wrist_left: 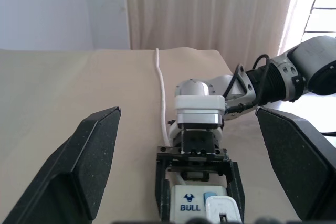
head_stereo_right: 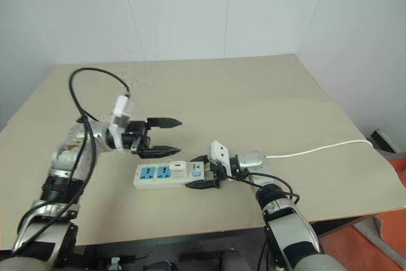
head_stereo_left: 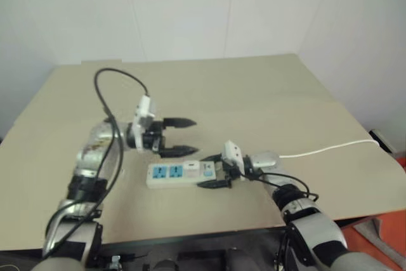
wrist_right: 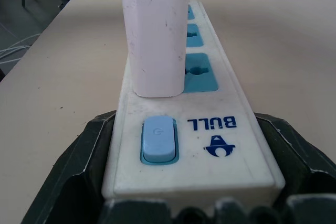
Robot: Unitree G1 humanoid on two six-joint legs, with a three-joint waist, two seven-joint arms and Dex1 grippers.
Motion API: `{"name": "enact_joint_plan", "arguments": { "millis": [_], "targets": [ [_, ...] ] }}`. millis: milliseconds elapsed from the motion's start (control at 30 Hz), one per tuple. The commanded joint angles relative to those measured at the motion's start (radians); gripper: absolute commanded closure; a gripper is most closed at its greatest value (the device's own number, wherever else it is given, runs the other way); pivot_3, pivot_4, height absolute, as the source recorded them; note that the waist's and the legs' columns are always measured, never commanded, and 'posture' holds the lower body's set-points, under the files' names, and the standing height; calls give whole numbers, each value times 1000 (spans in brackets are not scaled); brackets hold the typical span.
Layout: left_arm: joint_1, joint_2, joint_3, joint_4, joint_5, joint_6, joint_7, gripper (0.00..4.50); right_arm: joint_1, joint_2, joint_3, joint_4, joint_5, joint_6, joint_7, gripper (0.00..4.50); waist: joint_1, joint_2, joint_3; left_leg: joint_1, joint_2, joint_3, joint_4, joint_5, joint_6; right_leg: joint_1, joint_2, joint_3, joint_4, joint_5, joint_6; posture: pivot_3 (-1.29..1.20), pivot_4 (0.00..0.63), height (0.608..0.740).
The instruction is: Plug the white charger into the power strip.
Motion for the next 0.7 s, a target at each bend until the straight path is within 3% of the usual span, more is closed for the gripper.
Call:
{"name": "enact_joint_plan", "arguments": {
  "millis": [33,400,700],
  "targets": [
    [-13,34,52,-42,-37,11,11,0,-7,7,1,-25,10,23,16,174,0,0,0,0,0,0,0,0,0,0,0,0,0,0,0,0,150,740],
    [59,86,85,-72,-46,4,32,0,48,-70,-23,-196,45,70,14,40,17,0,3,-2,0,0,-1,0,-1,-1,-1,-1,-2,0,0,0,150,740],
    [161,171,128,-72,-43,1,11,0,134,-266,-98,-445,127,208,-3,40,34,0,4,-10,0,0,-1,0,-1,-10,-1,-1,-1,1,-2,0,150,740]
  ]
}}
